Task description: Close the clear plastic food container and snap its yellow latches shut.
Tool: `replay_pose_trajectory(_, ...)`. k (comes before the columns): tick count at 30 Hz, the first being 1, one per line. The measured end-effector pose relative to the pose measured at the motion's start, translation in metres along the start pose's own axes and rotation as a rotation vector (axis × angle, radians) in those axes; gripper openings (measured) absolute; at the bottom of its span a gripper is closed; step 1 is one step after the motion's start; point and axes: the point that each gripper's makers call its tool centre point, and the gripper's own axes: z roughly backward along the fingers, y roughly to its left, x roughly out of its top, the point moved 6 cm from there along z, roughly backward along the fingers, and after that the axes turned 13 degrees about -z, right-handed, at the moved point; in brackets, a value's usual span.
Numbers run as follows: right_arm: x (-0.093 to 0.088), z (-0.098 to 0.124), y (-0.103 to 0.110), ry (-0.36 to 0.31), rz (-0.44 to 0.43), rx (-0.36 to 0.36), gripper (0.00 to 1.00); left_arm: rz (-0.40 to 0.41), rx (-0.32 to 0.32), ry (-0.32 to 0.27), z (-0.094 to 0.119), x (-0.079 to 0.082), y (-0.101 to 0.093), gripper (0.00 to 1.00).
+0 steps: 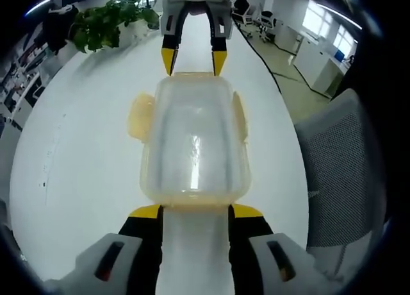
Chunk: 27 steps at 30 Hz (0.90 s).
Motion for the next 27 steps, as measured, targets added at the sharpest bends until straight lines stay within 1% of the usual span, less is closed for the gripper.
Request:
replay_pose_trajectory(1,0.000,0.001,0.002,-0.008,-0.028,0.018,0.44,0.021,0.001,-0.018,0.001,0.001,-0.001,0.41)
replay_pose_trajectory(2,-0.001,0.002,0.007,-0.030,-0.065,0.060,0.44,0.042,0.000,-0.028,0.002,0.000,-0.001,0.42)
replay_pose_trajectory(3,-0.002,0.003,0.008,-0.039,-0.097,0.075,0.44,0.052,0.002,-0.035,0.003,-0.001,-0.001,0.42)
replay_pose_trajectory(4,-0.003,0.004,0.006,-0.047,-0.139,0.068,0.44,0.072,0.005,-0.043,0.005,-0.002,-0.001,0.42)
replay_pose_trajectory(6,-0.004,0.006,0.007,-0.068,-0.192,0.074,0.44,0.109,0.003,-0.052,0.007,-0.004,-0.002,0.41)
replay_pose_trajectory(7,-0.005,0.006,0.006,-0.073,-0.216,0.074,0.43,0.154,0.000,-0.062,0.008,-0.004,-0.004,0.40)
replay_pose_trajectory(8,-0.006,0.007,0.006,-0.090,-0.266,0.082,0.42,0.192,-0.002,-0.069,0.009,-0.005,-0.005,0.40)
replay_pose_trajectory(9,-0.006,0.008,0.007,-0.104,-0.304,0.086,0.41,0.235,0.004,-0.091,0.011,-0.004,-0.005,0.40)
replay_pose_trajectory(10,-0.006,0.008,0.007,-0.120,-0.329,0.091,0.40,0.262,0.008,-0.105,0.012,-0.004,-0.006,0.38)
replay_pose_trajectory(11,-0.006,0.010,0.006,-0.129,-0.348,0.080,0.40,0.294,0.014,-0.122,0.014,-0.004,-0.007,0.37)
replay_pose_trajectory(12,-0.007,0.010,0.006,-0.128,-0.348,0.074,0.40,0.312,0.021,-0.130,0.015,-0.004,-0.008,0.36)
replay_pose_trajectory(14,-0.007,0.011,0.006,-0.141,-0.375,0.052,0.39,0.376,0.058,-0.122,0.016,-0.007,-0.006,0.35)
replay_pose_trajectory(15,-0.006,0.011,0.005,-0.152,-0.398,0.039,0.39,0.400,0.064,-0.131,0.016,-0.007,-0.006,0.35)
replay_pose_trajectory(16,-0.006,0.012,0.005,-0.162,-0.419,0.033,0.37,0.459,0.077,-0.148,0.017,-0.006,-0.006,0.35)
replay_pose_trajectory(17,-0.004,0.013,0.004,-0.176,-0.465,0.025,0.36,0.497,0.087,-0.156,0.017,-0.006,-0.006,0.35)
replay_pose_trajectory(18,-0.003,0.014,0.003,-0.192,-0.503,0.012,0.34,0.556,0.087,-0.172,0.016,-0.006,-0.006,0.35)
replay_pose_trajectory(19,-0.002,0.015,0.002,-0.209,-0.529,-0.001,0.34,0.607,0.091,-0.182,0.015,-0.007,-0.006,0.35)
replay_pose_trajectory(20,0.001,0.015,0.002,-0.242,-0.556,-0.002,0.34,0.688,0.110,-0.190,0.015,-0.008,-0.006,0.35)
replay_pose_trajectory(21,0.002,0.015,0.003,-0.254,-0.593,0.002,0.34,0.735,0.124,-0.208,0.014,-0.008,-0.005,0.35)
replay_pose_trajectory(22,0.004,0.015,0.004,-0.284,-0.657,0.021,0.33,0.831,0.139,-0.251,0.014,-0.007,-0.002,0.34)
replay_pose_trajectory(24,0.005,0.013,0.003,-0.319,-0.724,0.034,0.34,0.964,0.149,-0.296,0.013,-0.006,-0.001,0.35)
replay_pose_trajectory(25,0.002,0.012,0.001,-0.314,-0.738,0.012,0.33,0.984,0.159,-0.283,0.013,-0.007,-0.001,0.35)
replay_pose_trajectory(26,-0.002,0.011,-0.002,-0.298,-0.745,-0.015,0.32,0.971,0.172,-0.271,0.012,-0.008,-0.001,0.36)
replay_pose_trajectory(27,-0.003,0.010,-0.002,-0.297,-0.742,-0.020,0.31,0.931,0.202,-0.239,0.011,-0.011,-0.001,0.35)
